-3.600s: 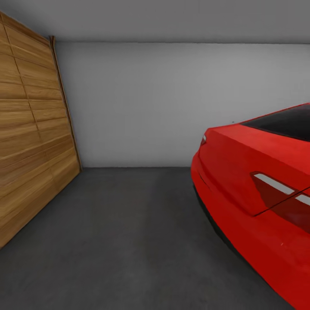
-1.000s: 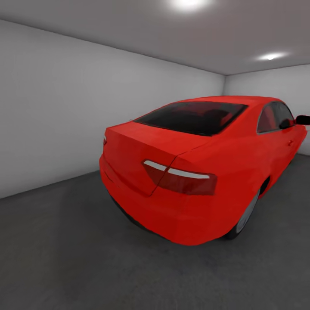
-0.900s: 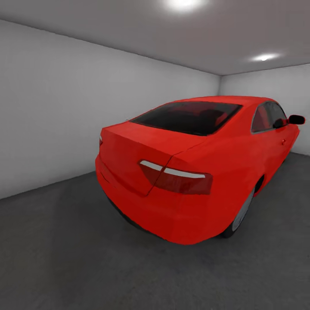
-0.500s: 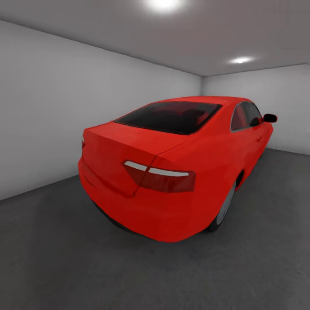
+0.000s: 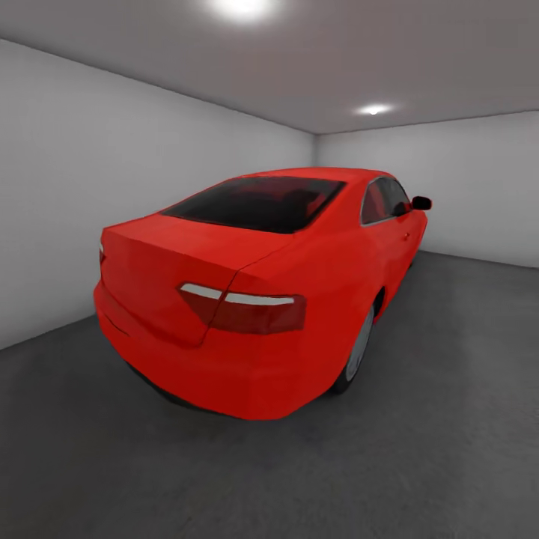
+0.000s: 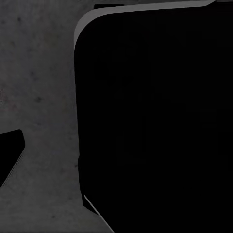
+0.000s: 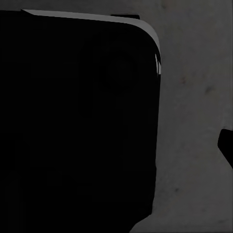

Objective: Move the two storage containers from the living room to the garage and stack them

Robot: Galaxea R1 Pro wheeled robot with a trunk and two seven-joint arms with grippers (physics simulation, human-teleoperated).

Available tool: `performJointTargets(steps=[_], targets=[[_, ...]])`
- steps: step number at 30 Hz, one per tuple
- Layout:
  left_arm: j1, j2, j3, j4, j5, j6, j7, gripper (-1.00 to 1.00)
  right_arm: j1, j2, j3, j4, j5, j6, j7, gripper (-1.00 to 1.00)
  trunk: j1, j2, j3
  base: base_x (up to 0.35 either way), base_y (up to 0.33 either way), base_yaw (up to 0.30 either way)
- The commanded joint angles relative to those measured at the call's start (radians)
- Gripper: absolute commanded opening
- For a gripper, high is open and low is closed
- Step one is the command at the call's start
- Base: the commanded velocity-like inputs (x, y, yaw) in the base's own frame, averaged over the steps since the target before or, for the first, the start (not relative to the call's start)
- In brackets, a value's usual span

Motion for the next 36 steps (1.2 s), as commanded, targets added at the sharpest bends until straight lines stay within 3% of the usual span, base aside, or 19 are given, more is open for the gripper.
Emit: performJointTargets(steps=[1,36], targets=[[0.001,0.0,0.0,-0.002,0.0,0.0,0.0,1.0,0.0,0.0,0.0,0.0,0.001,-0.003,-0.001,1.0,0.0,0.0,-0.001,0.0,0.0,-0.279],[0.001,0.0,0.0,-0.002,0.0,0.0,0.0,1.0,0.0,0.0,0.0,0.0,0.001,-0.003,-0.001,1.0,0.0,0.0,-0.001,0.0,0.0,-0.279]])
